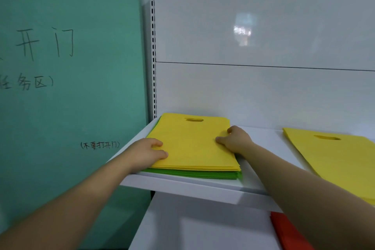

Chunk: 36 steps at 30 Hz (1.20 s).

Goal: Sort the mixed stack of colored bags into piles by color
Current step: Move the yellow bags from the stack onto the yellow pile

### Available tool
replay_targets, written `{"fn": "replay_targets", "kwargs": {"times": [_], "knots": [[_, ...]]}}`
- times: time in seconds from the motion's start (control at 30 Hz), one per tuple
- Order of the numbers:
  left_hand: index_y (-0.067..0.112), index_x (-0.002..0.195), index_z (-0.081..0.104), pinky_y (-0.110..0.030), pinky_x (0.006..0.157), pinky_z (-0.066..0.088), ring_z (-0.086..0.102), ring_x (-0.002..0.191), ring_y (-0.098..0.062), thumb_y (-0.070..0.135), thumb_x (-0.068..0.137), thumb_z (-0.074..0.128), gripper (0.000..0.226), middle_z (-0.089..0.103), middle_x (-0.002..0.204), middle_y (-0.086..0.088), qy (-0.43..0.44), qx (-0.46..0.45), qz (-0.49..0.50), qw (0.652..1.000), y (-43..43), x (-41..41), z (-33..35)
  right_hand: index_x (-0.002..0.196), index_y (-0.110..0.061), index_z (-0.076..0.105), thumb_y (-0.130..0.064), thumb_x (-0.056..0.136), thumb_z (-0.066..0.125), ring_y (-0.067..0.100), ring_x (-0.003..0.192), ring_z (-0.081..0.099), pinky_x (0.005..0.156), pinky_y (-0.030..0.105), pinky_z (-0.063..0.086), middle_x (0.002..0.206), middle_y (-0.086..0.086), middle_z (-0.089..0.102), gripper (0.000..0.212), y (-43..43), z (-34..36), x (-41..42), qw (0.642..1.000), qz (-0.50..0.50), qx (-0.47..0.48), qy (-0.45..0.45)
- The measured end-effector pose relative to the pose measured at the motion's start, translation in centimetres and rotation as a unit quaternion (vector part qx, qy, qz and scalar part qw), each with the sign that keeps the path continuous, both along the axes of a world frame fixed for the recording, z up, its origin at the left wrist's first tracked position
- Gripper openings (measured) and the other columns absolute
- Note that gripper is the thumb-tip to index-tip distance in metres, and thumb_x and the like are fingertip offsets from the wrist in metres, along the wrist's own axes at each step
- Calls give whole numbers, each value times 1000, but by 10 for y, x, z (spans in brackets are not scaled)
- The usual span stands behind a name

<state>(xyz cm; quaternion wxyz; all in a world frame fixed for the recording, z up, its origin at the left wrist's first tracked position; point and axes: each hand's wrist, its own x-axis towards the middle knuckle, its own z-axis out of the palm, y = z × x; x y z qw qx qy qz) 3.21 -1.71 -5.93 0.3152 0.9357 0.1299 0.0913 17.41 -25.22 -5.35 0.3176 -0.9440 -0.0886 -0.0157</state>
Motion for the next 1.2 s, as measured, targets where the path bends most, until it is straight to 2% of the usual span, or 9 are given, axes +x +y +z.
{"fn": "replay_targets", "kwargs": {"times": [0.13,0.27,0.53,0.7,0.77,0.93,1.07,1.13,1.2], "knots": [[22,139,44,-26,93,34,41,128,-19,45,84,65,62,36,148,1,-6,-15,2,1000,6,-2,-1,141,-16,38,-32,86,67,29,122,48,92,33,42,136,10,49,64,0,-2,0,998,-11,65,0],[20,139,45,-30,103,31,36,134,-19,45,84,65,64,32,151,2,-39,-37,18,998,8,-6,-10,138,-17,42,-26,86,68,28,118,50,88,31,43,133,12,50,58,0,0,1,997,-15,81,0],[22,142,40,-31,102,33,38,132,-20,51,82,64,71,34,150,1,-18,-30,16,999,7,-4,-9,135,-17,46,-18,90,59,27,112,54,85,31,47,127,10,54,46,-9,9,-1,999,-22,13,-20],[20,146,34,-31,105,30,32,136,-20,55,83,61,77,25,154,0,14,1,0,1000,7,-3,-6,135,-19,44,-14,92,52,26,102,57,72,27,43,122,10,57,44,-15,8,-4,998,-15,-33,-61],[19,147,31,-31,107,29,31,137,-20,56,83,60,79,23,155,0,30,10,-3,1000,7,-2,-3,136,-20,44,-8,93,45,25,96,55,71,27,42,120,11,57,44,-14,11,-7,997,-9,-12,-81],[23,148,28,-34,112,27,27,139,-21,57,82,60,81,23,155,-1,60,32,-14,998,7,-4,3,137,-21,43,-8,98,39,25,117,48,93,30,39,132,8,49,42,-13,20,-23,982,43,61,-174],[40,146,26,-42,111,30,29,138,-26,69,56,65,102,22,156,-4,97,25,-4,995,15,-4,12,134,-19,48,-7,98,42,18,114,48,88,18,32,127,3,51,38,-12,32,-40,948,85,137,-275],[41,146,25,-40,106,36,36,132,-26,61,67,68,92,23,155,-4,94,7,-11,995,15,0,19,131,-17,51,-5,97,45,12,110,47,89,16,32,125,0,52,37,-13,42,-45,925,87,188,-318],[34,146,26,-29,88,43,45,113,-19,47,82,66,77,32,150,-3,61,-46,-35,996,8,4,26,129,-19,53,-6,96,47,8,105,46,91,20,36,122,-5,53,35,-16,53,-48,906,73,246,-335]]}}
